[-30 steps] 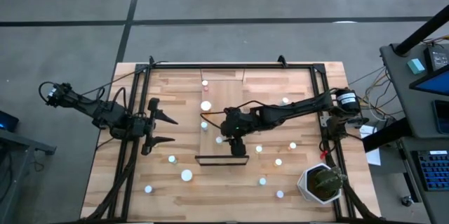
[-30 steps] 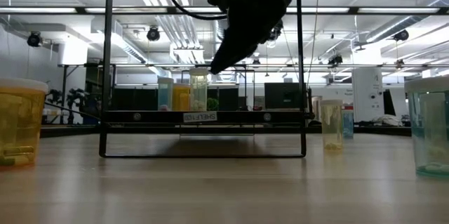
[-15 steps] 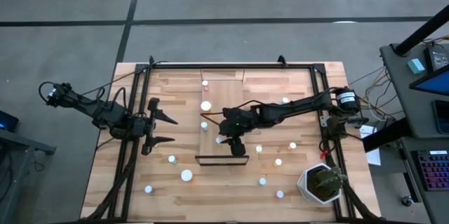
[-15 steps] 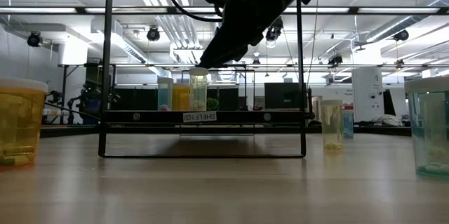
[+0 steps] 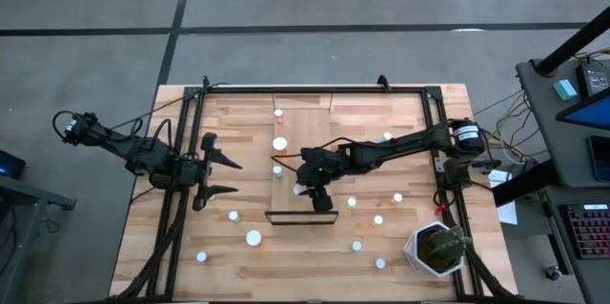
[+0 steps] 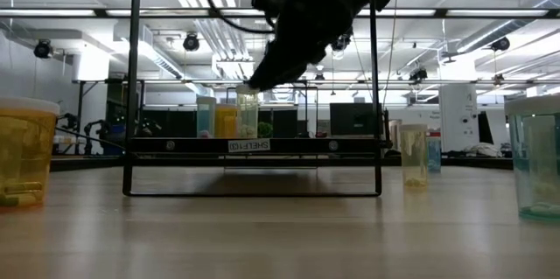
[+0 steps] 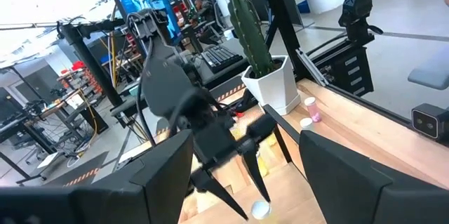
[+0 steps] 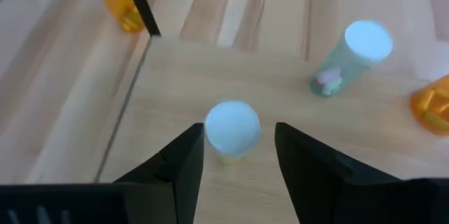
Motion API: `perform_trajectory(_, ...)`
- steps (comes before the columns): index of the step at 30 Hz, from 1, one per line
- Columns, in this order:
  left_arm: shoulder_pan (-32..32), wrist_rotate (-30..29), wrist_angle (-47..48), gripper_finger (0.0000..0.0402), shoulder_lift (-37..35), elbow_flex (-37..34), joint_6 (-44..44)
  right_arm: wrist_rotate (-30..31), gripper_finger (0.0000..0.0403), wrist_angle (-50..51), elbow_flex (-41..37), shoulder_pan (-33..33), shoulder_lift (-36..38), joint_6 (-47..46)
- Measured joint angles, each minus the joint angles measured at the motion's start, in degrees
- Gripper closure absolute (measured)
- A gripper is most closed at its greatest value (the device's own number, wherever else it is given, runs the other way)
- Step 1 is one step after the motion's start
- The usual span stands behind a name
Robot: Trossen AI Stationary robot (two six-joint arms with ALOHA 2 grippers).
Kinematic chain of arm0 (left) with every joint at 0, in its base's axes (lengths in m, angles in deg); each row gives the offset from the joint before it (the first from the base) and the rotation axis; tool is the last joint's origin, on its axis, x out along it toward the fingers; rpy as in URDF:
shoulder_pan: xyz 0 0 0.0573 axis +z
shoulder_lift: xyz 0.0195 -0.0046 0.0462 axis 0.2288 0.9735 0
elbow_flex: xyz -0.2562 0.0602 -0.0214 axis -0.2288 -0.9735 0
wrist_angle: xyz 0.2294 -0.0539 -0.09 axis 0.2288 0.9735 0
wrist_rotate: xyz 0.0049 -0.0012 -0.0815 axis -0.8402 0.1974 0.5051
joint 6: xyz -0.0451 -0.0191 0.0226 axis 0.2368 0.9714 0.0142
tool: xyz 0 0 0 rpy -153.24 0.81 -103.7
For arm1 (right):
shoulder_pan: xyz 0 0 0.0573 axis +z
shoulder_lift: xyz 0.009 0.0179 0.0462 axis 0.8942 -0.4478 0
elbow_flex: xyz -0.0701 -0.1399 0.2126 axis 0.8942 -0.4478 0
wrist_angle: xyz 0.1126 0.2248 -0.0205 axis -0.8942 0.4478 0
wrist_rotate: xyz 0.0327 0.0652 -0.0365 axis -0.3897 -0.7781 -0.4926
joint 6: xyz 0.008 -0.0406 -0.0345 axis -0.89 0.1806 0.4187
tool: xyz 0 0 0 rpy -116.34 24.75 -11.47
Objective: Pick and place medicine bottles onto shelf by color
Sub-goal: Put the yellow pill bottle on the shelf
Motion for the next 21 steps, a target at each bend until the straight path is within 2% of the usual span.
perform_trajectory(11, 0.0, 0.0, 0.0, 0.0158, 0.0, 0.0, 0.0, -0.2, 0.0240, -1.7, 0.2, 0.0, -1.1, 0.6)
perform_trajectory(21, 0.0, 0.0, 0.2, 0.0158, 0.0, 0.0, 0.0, -0.2, 0.0299, -1.8, 0.6, 0.0, -1.1, 0.4)
